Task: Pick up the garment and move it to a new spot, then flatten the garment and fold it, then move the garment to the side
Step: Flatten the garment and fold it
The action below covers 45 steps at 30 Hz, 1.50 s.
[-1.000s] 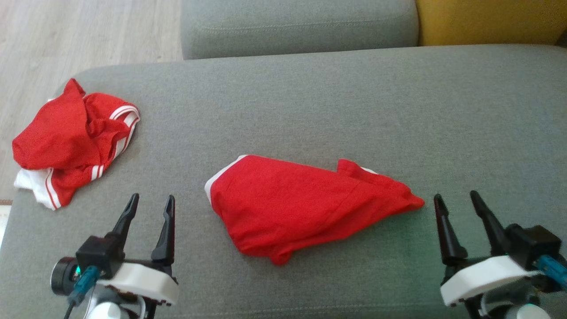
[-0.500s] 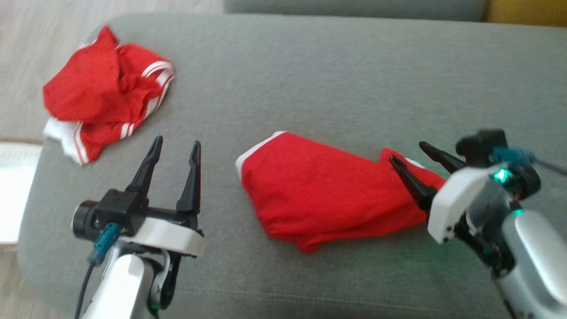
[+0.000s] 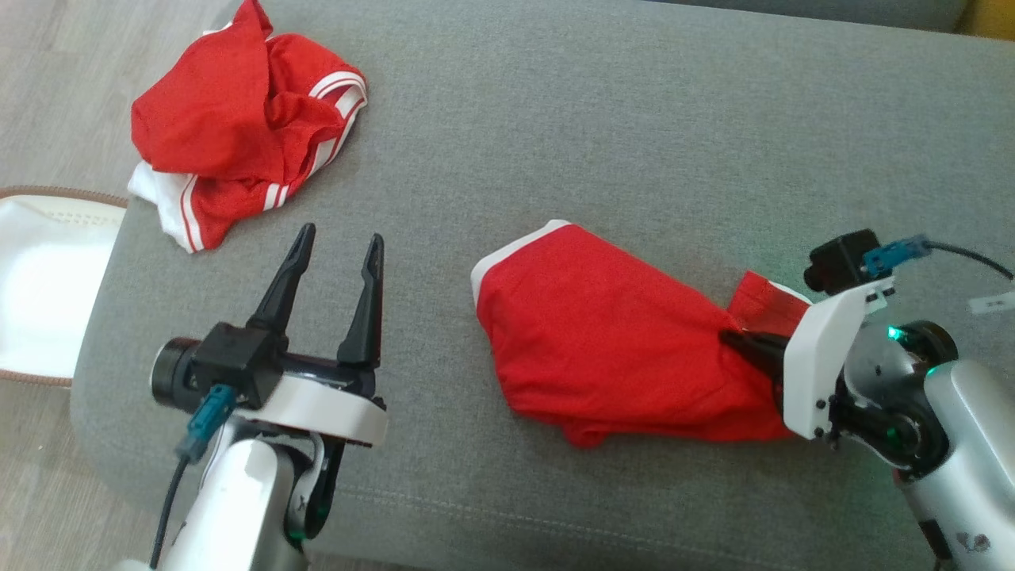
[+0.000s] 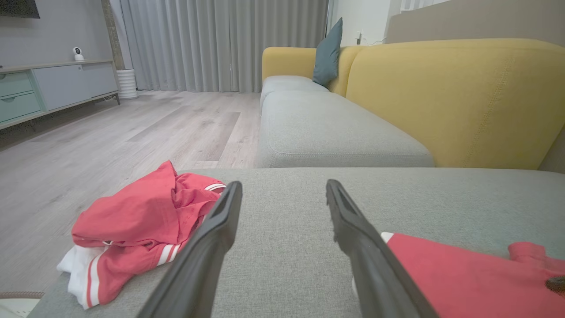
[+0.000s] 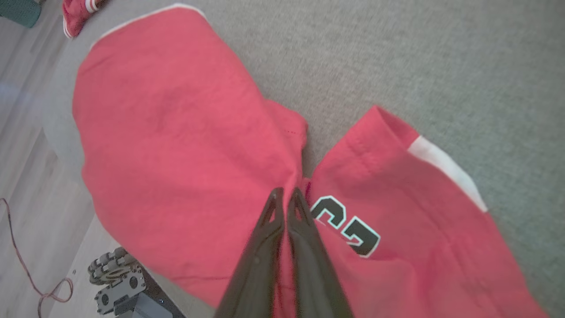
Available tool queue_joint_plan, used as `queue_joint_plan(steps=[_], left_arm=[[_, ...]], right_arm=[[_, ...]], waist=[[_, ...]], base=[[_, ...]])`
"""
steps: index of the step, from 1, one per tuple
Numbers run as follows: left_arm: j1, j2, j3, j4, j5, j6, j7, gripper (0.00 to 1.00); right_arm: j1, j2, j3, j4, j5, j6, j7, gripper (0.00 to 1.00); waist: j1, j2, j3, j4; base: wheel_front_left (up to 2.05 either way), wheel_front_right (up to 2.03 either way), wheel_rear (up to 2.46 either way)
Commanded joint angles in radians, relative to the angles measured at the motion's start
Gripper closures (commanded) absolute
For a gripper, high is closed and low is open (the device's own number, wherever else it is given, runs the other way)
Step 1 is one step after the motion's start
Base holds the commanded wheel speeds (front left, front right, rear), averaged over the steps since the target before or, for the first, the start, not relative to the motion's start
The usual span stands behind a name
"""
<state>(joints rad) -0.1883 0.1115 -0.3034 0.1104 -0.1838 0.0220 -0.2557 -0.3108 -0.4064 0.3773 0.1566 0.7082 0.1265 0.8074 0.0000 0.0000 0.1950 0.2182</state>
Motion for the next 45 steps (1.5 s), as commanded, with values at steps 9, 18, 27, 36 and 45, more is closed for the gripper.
queue_joint_plan(steps=[9,18,27,36,45], left_arm=[[-0.027,-0.007,0.069,-0.025,0.03,-0.017,-0.006,0.0],[-0.025,-0.011,0.085,-0.023,0.048,-0.029,-0.006,0.0],[-0.02,-0.016,0.092,-0.016,0.056,-0.034,-0.006,0.0],[0.008,-0.008,0.115,-0.006,0.056,-0.033,-0.006,0.0],[0.066,-0.005,0.13,-0.003,0.061,-0.008,-0.006,0.0]], right_arm=[[-0.057,0.047,-0.106,-0.094,-0.021,0.004,-0.215,1.0],[-0.096,0.102,-0.155,-0.088,-0.281,0.004,-0.61,1.0],[0.265,0.169,-0.106,-0.086,-0.402,0.004,-0.574,1.0],[0.442,0.271,-0.129,-0.114,-0.46,0.004,-0.565,0.0],[0.369,0.328,-0.256,-0.276,-0.492,0.004,-0.821,0.0]], waist=[[0.0,0.0,-0.007,-0.026],[0.0,0.0,-0.004,-0.087],[0.0,0.0,-0.005,-0.131],[0.0,0.0,-0.024,-0.168],[0.0,0.0,-0.09,-0.194]], base=[[0.0,0.0,0.0],[0.0,0.0,0.0],[0.0,0.0,0.0],[0.0,0.0,0.0],[0.0,0.0,0.0]])
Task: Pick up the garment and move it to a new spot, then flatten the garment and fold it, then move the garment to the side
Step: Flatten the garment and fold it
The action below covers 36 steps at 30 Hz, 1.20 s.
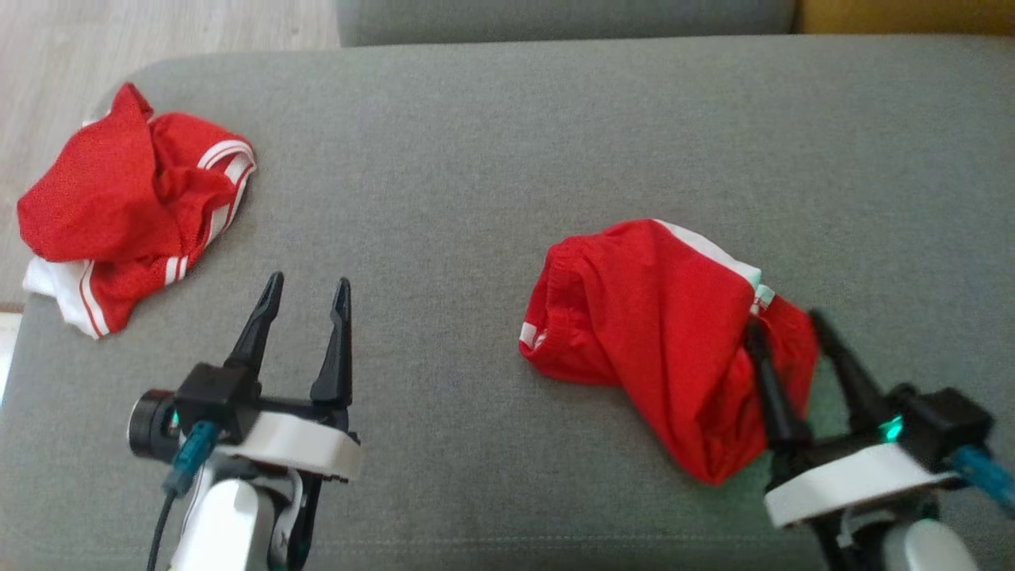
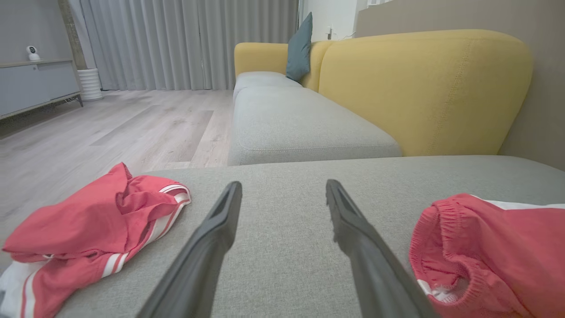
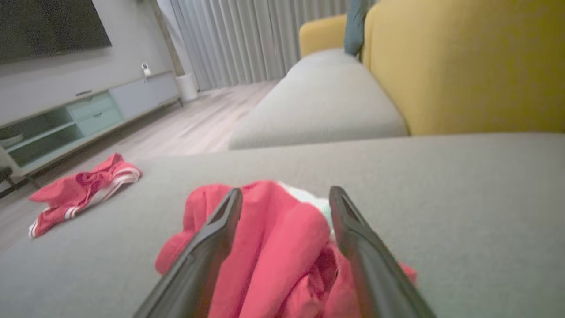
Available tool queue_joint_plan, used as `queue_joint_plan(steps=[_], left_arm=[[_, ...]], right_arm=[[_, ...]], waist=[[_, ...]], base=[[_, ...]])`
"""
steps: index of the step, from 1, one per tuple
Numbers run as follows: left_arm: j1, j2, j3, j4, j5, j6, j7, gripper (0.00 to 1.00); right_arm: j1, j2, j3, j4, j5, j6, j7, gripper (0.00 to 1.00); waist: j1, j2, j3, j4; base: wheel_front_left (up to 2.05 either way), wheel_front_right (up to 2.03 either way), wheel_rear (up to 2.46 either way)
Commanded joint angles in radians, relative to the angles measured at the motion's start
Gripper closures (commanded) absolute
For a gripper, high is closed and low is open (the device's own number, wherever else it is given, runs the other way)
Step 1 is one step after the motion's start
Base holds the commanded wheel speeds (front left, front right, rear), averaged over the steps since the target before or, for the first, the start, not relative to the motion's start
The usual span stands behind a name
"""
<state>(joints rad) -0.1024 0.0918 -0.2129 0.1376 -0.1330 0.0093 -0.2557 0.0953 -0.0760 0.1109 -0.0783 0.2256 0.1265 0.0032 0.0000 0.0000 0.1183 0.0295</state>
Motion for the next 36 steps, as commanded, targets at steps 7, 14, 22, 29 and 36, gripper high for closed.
queue_joint_plan(steps=[7,14,22,29,36], left_arm=[[0.022,0.023,0.04,-0.037,0.01,0.019,-0.005,0.0],[0.033,0.031,0.034,-0.044,0.01,0.027,0.003,0.0],[0.013,0.031,0.009,-0.032,0.009,0.014,0.016,0.0],[-0.149,-0.01,-0.124,0.045,-0.028,-0.091,0.111,0.0],[-0.33,-0.037,-0.258,0.226,-0.23,-0.137,0.265,0.0]], right_arm=[[-0.045,-0.006,-0.052,-0.049,-0.051,0.004,-0.027,0.0],[-0.037,0.0,-0.065,-0.044,-0.056,0.004,-0.019,0.0],[-0.039,0.007,-0.065,-0.047,-0.048,0.004,-0.014,0.0],[-0.064,0.009,-0.04,-0.048,-0.045,0.004,-0.005,0.0],[-0.094,0.009,-0.018,-0.025,-0.03,0.004,-0.002,0.0]], waist=[[0.0,0.0,-0.047,-0.01],[0.0,0.0,-0.043,-0.01],[0.0,0.0,-0.032,-0.01],[0.0,0.0,0.016,-0.044],[0.0,0.0,0.063,-0.125]], base=[[0.0,0.0,0.0],[0.0,0.0,0.0],[0.0,0.0,0.0],[0.0,0.0,0.0],[0.0,0.0,0.0]])
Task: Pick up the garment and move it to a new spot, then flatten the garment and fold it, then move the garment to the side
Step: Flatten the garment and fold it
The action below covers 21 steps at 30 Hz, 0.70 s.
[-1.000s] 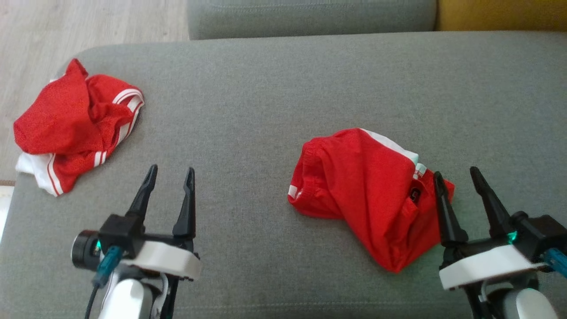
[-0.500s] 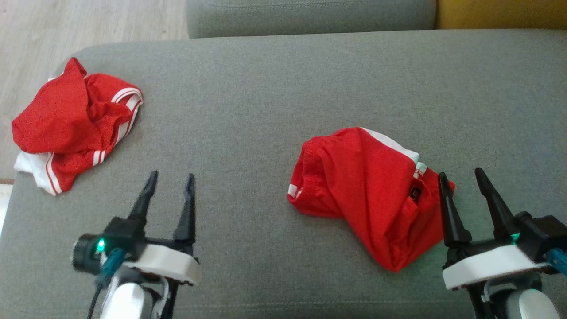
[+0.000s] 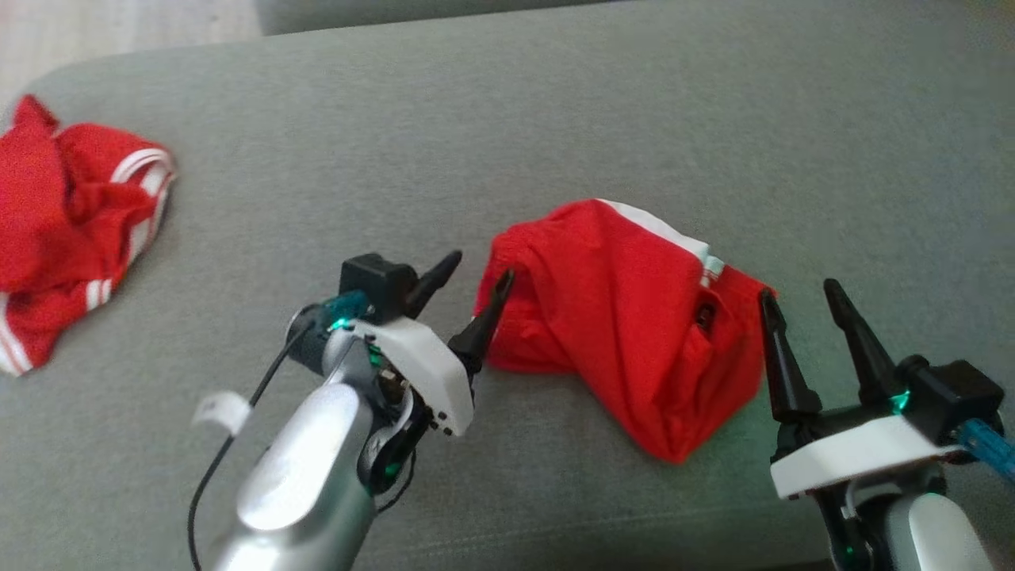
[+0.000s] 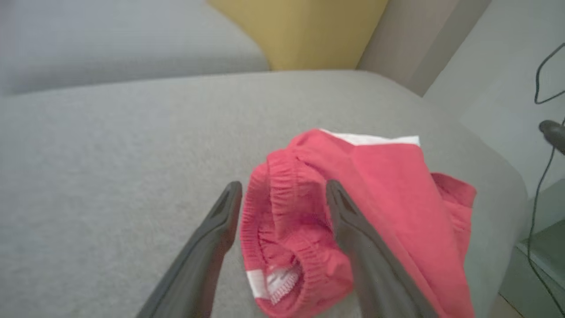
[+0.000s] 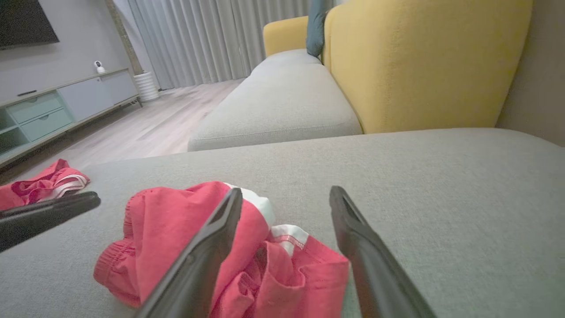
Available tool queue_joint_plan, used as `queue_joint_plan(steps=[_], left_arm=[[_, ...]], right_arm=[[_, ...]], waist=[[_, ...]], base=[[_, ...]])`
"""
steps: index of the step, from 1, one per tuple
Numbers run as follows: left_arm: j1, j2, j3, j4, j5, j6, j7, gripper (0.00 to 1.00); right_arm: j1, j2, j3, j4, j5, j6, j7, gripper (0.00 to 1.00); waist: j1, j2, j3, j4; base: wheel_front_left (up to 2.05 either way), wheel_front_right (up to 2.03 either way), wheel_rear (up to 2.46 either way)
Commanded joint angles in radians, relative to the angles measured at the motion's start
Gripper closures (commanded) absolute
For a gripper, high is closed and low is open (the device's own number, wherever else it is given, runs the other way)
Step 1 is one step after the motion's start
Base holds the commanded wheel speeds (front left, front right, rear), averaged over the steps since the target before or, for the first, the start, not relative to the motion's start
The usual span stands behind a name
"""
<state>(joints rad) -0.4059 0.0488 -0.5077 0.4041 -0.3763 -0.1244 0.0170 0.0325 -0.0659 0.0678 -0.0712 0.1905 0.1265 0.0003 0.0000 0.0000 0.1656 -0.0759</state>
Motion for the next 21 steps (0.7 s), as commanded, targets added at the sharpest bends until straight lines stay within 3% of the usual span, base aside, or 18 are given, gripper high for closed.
queue_joint_plan(steps=[1,8,12,16,17,18,19,21], left_arm=[[-0.047,0.005,0.022,-0.013,-0.013,-0.004,0.006,0.0],[-0.157,0.027,-0.098,0.119,-0.201,-0.006,0.051,0.0],[-0.202,0.051,-0.116,0.193,-0.237,-0.006,0.031,0.0],[-0.227,0.055,-0.145,0.238,-0.263,-0.006,0.011,0.08],[-0.232,0.056,-0.155,0.247,-0.269,-0.006,0.007,0.21],[-0.236,0.056,-0.166,0.253,-0.275,-0.006,0.004,0.5],[-0.24,0.056,-0.179,0.257,-0.286,-0.006,-0.001,1.0],[-0.253,0.059,-0.195,0.256,-0.297,-0.006,-0.033,1.0]], right_arm=[[-0.032,0.0,0.027,-0.028,0.009,0.004,0.002,0.0],[-0.033,0.008,0.047,-0.021,0.027,0.004,-0.002,0.0],[-0.036,0.01,0.049,-0.017,0.035,0.004,-0.006,0.0],[-0.031,0.012,0.046,-0.016,0.04,0.004,-0.005,0.0],[-0.03,0.012,0.045,-0.016,0.04,0.004,-0.004,0.0],[-0.03,0.012,0.045,-0.017,0.04,0.004,-0.004,0.0],[-0.03,0.013,0.045,-0.017,0.041,0.004,-0.003,0.0],[-0.03,0.013,0.044,-0.018,0.042,0.004,-0.003,0.0]], waist=[[0.0,0.0,0.019,-0.029],[0.0,0.0,0.034,-0.073],[0.0,0.0,0.034,-0.086],[0.0,0.0,0.032,-0.089],[0.0,0.0,0.032,-0.089],[0.0,0.0,0.032,-0.089],[0.0,0.0,0.032,-0.088],[0.0,0.0,0.032,-0.085]], base=[[0.0,0.0,0.0],[0.0,0.0,0.0],[0.0,0.0,0.0],[0.0,0.0,0.0],[0.0,0.0,0.0],[0.0,0.0,0.0],[0.0,0.0,0.0],[0.0,0.0,0.0]])
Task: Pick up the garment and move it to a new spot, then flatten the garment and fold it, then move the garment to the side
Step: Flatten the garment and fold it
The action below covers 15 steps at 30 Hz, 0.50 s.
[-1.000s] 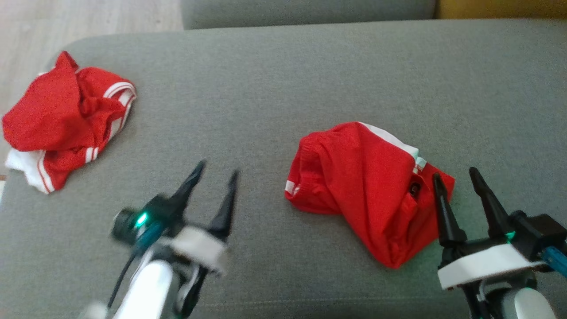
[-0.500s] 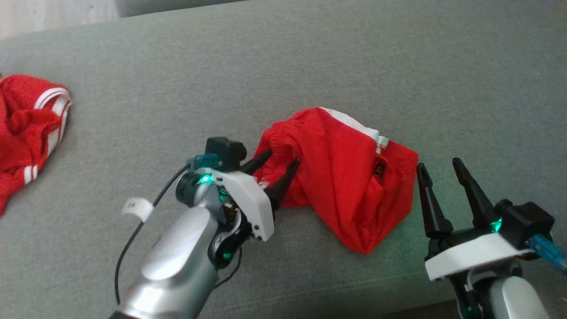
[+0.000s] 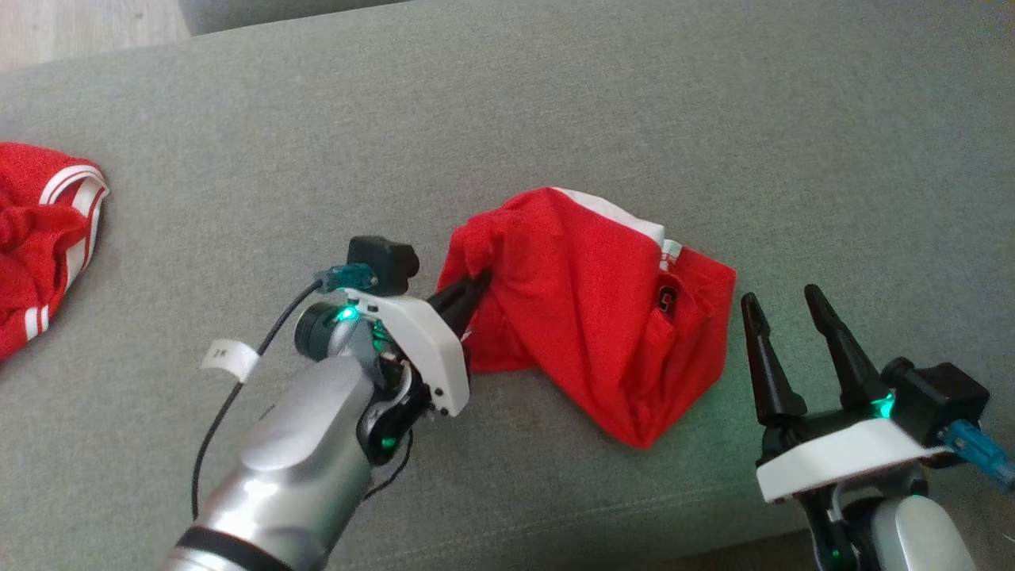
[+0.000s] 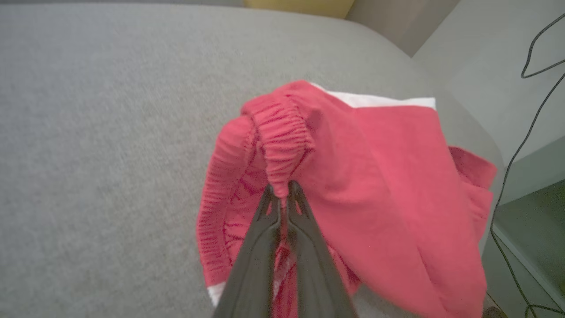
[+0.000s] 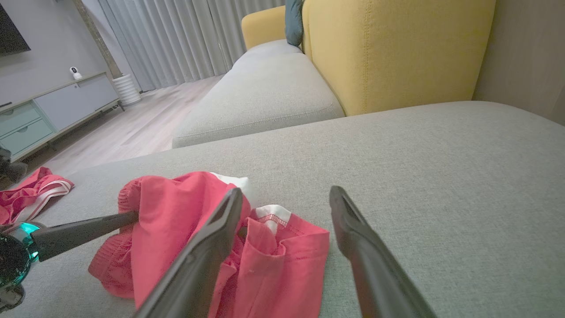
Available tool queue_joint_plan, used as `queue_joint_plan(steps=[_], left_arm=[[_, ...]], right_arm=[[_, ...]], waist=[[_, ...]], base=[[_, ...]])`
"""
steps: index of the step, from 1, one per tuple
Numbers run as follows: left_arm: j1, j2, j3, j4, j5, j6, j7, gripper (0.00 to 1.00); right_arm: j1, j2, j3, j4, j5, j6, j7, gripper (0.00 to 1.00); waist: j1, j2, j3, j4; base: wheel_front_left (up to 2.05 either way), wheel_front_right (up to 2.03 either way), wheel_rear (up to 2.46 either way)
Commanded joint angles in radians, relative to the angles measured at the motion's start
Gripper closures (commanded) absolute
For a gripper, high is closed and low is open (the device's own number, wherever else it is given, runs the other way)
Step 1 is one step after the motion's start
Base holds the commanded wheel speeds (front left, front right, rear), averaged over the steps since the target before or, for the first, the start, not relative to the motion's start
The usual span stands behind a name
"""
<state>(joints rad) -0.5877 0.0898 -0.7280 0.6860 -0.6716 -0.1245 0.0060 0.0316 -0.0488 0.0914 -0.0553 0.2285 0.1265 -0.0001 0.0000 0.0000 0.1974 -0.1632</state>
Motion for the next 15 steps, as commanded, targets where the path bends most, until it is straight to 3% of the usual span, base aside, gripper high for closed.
queue_joint_plan(steps=[1,5,11,15], left_arm=[[-0.081,0.023,0.02,-0.026,0.003,-0.006,-0.047,1.0],[-0.146,0.057,0.021,-0.026,0.073,0.013,-0.176,1.0],[-0.221,0.12,0.014,-0.113,0.191,0.06,-0.252,1.0],[-0.185,0.18,-0.044,-0.222,0.275,0.062,-0.259,1.0]], right_arm=[[-0.03,-0.004,0.019,-0.035,0.005,0.004,-0.002,0.0],[-0.027,-0.003,0.013,-0.036,0.007,0.004,-0.001,0.0],[-0.018,-0.002,0.006,-0.038,0.013,0.004,0.005,0.0],[-0.011,-0.002,0.002,-0.041,0.017,0.004,0.011,0.0]], waist=[[0.0,0.0,0.0,0.004],[0.0,0.0,-0.005,0.02],[0.0,0.0,-0.015,0.051],[0.0,0.0,-0.019,0.074]], base=[[0.0,0.0,0.0],[0.0,0.0,0.0],[0.0,0.0,0.0],[0.0,0.0,0.0]])
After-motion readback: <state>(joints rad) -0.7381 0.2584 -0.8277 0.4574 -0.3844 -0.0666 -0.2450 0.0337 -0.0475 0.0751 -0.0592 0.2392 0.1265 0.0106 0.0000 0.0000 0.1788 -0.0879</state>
